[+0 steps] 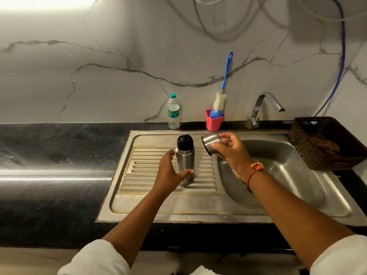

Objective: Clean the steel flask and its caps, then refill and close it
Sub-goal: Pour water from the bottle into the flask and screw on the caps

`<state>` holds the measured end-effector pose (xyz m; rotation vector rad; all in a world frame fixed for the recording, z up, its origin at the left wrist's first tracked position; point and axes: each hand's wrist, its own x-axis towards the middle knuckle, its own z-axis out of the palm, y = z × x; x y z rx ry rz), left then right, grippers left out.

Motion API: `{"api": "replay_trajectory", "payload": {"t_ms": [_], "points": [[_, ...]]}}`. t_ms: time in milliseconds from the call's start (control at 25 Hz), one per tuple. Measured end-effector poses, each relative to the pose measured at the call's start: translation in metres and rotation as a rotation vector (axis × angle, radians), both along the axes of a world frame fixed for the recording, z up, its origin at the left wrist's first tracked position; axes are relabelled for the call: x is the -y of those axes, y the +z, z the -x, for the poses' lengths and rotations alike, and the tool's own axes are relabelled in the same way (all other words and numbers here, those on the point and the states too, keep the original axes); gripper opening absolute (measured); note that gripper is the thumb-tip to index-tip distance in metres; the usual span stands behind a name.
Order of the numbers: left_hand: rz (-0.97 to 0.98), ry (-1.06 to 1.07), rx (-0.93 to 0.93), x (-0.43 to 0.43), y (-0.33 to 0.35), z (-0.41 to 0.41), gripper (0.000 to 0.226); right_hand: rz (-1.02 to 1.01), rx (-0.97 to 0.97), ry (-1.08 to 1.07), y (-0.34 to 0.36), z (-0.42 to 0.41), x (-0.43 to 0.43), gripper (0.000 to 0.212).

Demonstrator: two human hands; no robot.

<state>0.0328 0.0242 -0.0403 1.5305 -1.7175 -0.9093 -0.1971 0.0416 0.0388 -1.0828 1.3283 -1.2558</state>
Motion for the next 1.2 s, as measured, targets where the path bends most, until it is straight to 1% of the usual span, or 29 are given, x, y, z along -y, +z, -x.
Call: {"api": "replay_trajectory", "payload": {"t_ms": [80, 200, 320, 360, 440, 520, 600, 680, 760, 800, 880, 960, 1040, 1080, 1120, 1200], "points": [[0.018, -0.011, -0.030, 0.006, 0.005, 0.005, 0.095, 0.086, -0.141, 0.047, 0.020, -0.008, 0.011, 0.042], [0.024, -0.022, -0.105, 0.012, 0.011, 0.012, 0.084, 0.153, -0.376, 0.205, 0.042, -0.023, 0.030, 0.052], [-0.011, -0.022, -0.181, 0.017, 0.015, 0.015, 0.072, 0.210, -0.734, 0.376, 0.054, -0.037, 0.047, 0.061], [-0.021, -0.017, -0.200, 0.018, 0.014, 0.015, 0.069, 0.223, -0.826, 0.424, 0.057, -0.041, 0.051, 0.063], [-0.026, -0.009, -0.227, 0.020, 0.013, 0.014, 0.065, 0.236, -0.970, 0.511, 0.061, -0.047, 0.057, 0.066], [-0.029, -0.005, -0.238, 0.021, 0.012, 0.013, 0.065, 0.240, -1.117, 0.593, 0.065, -0.054, 0.061, 0.067], [-0.037, -0.005, -0.244, 0.022, 0.011, 0.013, 0.066, 0.221, -1.222, 0.652, 0.067, -0.061, 0.064, 0.067], [-0.041, 0.005, -0.239, 0.023, 0.010, 0.014, 0.066, 0.192, -1.308, 0.640, 0.069, -0.067, 0.070, 0.062], [-0.024, 0.022, -0.219, 0.023, 0.009, 0.015, 0.067, 0.166, -1.427, 0.541, 0.072, -0.073, 0.077, 0.053], [-0.014, 0.030, -0.210, 0.023, 0.009, 0.016, 0.069, 0.145, -1.495, 0.476, 0.071, -0.076, 0.079, 0.054], [-0.019, 0.043, -0.195, 0.023, 0.010, 0.016, 0.075, 0.054, -1.612, 0.375, 0.065, -0.084, 0.080, 0.068], [-0.020, 0.036, -0.180, 0.024, 0.008, 0.017, 0.074, -0.029, -1.643, 0.342, 0.062, -0.089, 0.079, 0.078], [-0.016, 0.033, -0.174, 0.024, 0.007, 0.016, 0.071, -0.078, -1.553, 0.395, 0.070, -0.084, 0.079, 0.083], [-0.021, 0.031, -0.171, 0.024, 0.008, 0.015, 0.071, -0.071, -1.516, 0.461, 0.074, -0.079, 0.078, 0.083], [-0.024, 0.026, -0.170, 0.024, 0.009, 0.015, 0.070, -0.028, -1.502, 0.546, 0.079, -0.075, 0.077, 0.077], [-0.027, 0.016, -0.171, 0.024, 0.009, 0.015, 0.067, 0.105, -1.521, 0.722, 0.085, -0.070, 0.075, 0.068]]}}
